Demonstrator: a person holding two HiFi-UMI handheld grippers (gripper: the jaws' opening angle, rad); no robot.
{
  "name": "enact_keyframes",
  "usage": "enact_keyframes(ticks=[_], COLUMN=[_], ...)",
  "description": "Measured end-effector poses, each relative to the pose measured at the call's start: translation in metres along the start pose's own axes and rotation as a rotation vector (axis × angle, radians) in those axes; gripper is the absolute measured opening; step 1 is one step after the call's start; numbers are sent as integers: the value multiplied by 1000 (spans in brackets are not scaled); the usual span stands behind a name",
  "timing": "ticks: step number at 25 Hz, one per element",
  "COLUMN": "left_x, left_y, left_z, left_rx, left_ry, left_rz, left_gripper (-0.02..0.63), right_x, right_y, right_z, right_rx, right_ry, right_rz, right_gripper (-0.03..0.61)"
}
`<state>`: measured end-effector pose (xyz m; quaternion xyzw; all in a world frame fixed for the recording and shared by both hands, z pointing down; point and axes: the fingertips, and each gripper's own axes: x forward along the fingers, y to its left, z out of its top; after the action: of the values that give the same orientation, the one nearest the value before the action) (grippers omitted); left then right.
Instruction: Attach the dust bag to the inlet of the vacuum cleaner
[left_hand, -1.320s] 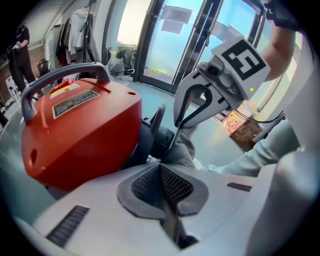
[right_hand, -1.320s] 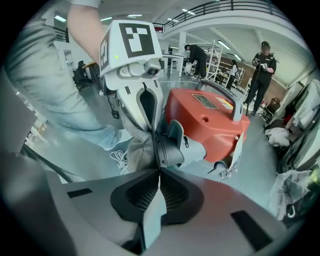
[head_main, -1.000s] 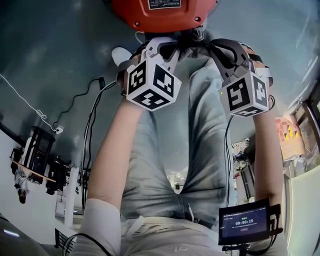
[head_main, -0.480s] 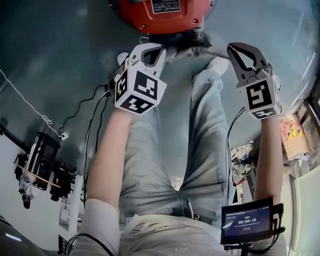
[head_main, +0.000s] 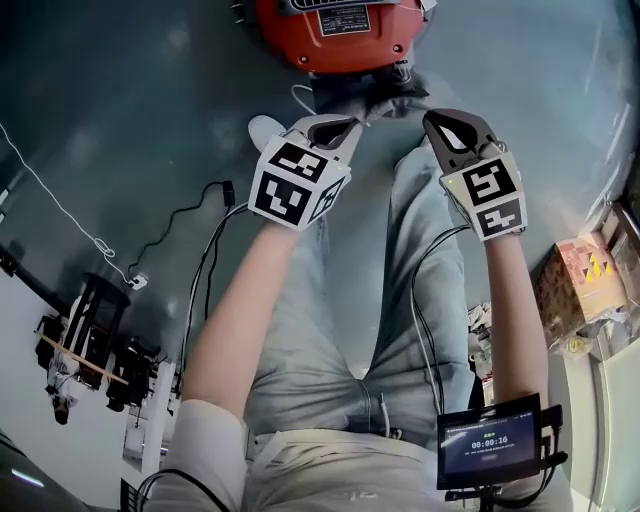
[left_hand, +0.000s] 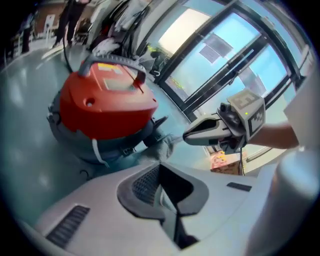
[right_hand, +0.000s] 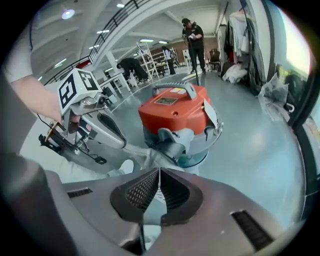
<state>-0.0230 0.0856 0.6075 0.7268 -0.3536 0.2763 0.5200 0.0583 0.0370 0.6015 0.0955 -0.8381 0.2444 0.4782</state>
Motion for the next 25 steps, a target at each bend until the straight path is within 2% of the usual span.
enact_keyframes(ticks=[1,4,7,9,11,14,15,16,17,19,20,21,23,24,25], left_x=[7,28,40,44,42,23,16,12,10,4,1,0,4,9,15], left_y=[-8,-25,-17,-13,-12,-14,-21,-28,-32,-25,-22,-19,-9,-2,2], left_z=[-4,-6,10,19,20,10,4,-1,-3,8,15,19,19,16,13], left_rx=[-27,1,-58,-97,-87,-30,15,90,200,483,598,669,712,716,713], left_ry=[30,80,24,1,-2,-7,7,33,60,88,96,110,157,183,206], left_rz=[-29,-42,4,6,6,4,-13,-20,16,211,300,354,394,396,385], left_gripper=[6,6,6,6,6,6,6,5,6,6,6,6,20,62,72], right_x=[3,12,19,20,19,10,5,1,-2,-6,-8,-10,-7,-3,2], right_y=[2,-1,-9,-10,-9,-9,-9,-9,-8,-7,-8,-10,-20,-25,-29], right_z=[-5,-11,-7,-5,-6,-4,-2,-1,-3,-6,-8,-10,-16,-20,-24], right_rx=[24,42,26,24,34,32,-19,-113,-243,-491,-554,-581,-614,-633,-652], right_ry=[29,57,63,68,60,9,-3,7,40,107,122,133,182,214,241], right_rz=[15,12,-11,-7,7,-5,-29,-60,-85,-98,-96,-99,-115,-120,-122], right_gripper=[15,15,14,14,14,15,15,15,15,18,20,22,31,65,66])
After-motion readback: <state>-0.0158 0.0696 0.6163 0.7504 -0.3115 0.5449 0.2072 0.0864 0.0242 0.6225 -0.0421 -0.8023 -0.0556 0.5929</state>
